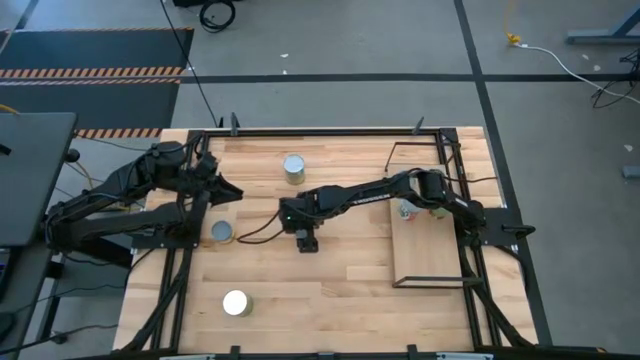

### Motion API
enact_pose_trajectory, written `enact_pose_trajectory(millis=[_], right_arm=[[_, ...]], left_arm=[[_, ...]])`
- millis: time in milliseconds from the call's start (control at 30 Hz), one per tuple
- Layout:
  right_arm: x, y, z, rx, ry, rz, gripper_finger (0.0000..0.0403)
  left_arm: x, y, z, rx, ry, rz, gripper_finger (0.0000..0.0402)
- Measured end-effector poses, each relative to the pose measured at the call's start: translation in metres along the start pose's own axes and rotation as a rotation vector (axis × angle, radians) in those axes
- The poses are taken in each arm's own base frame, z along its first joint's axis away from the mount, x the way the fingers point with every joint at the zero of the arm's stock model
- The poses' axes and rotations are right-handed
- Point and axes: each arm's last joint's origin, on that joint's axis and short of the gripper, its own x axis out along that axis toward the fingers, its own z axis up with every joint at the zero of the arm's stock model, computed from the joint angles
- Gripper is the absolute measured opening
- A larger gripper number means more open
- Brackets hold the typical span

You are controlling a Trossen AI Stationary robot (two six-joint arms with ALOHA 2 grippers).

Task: Pick and place cans onto a shelf
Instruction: Put the canned tomatoes can on the shelf

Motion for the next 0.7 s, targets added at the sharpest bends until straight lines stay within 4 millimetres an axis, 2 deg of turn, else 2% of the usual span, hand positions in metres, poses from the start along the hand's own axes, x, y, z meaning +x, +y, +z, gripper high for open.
enact_pose_trajectory(millis=[267, 500, 600, 700], right_arm=[[0.006, 0.000, -0.001, 0.014, 0.002, -0.004, 0.0380], [0.005, 0.000, -0.003, 0.076, 0.023, -0.022, 0.0295], [-0.007, 0.001, -0.007, 0.191, 0.069, -0.027, 0.0284], [-0.031, 0.007, -0.012, 0.305, 0.124, -0.033, 0.0284]], left_arm=[[0.000, -0.001, 0.002, 0.010, -0.018, -0.009, 0.0098], [0.000, -0.001, 0.002, 0.012, -0.022, -0.011, 0.0098], [0.000, -0.001, 0.002, 0.012, -0.023, -0.011, 0.0098], [0.000, -0.001, 0.003, 0.013, -0.026, -0.013, 0.0098]])
